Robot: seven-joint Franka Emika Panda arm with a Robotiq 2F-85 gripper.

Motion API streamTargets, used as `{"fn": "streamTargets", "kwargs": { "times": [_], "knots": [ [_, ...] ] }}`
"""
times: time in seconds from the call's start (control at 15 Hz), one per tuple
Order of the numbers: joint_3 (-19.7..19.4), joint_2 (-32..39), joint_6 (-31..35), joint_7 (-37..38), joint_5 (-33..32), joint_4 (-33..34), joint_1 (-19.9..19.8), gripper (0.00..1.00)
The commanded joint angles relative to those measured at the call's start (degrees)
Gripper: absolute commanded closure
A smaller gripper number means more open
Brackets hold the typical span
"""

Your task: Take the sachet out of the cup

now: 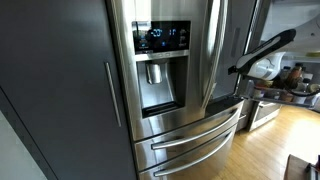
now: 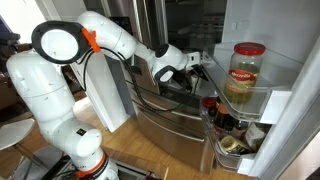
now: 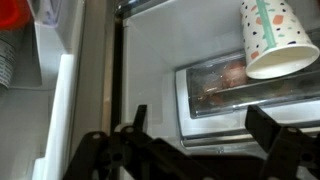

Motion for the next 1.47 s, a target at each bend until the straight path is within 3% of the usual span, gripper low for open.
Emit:
{"fn": "streamTargets", "kwargs": {
  "times": [0.0,0.13,0.4,0.6,0.8,0.93,1.2,1.27,1.4],
  "knots": [
    [-7.3,0.5,-4.5,4.1,-3.6,0.0,7.3,0.00],
    [-11.4,-0.1,-7.8,8.4,-7.4,0.3,11.4,0.00],
    [-19.7,-2.0,-15.2,22.2,-22.6,3.2,18.7,0.00],
    [-22.1,-6.1,-22.9,33.4,-36.4,6.1,21.8,0.00],
    [-19.1,-12.1,-31.0,42.8,-48.4,8.1,21.9,0.00],
    [-16.1,-16.1,-35.5,46.6,-53.0,8.5,21.4,0.00],
    [-11.0,-21.3,-42.0,50.7,-55.4,8.5,20.4,0.00],
    [-1.3,-19.5,-41.2,46.9,-49.7,8.5,9.9,0.00],
    [3.4,-19.8,-42.2,46.0,-45.7,8.7,4.5,0.00]
  ]
}}
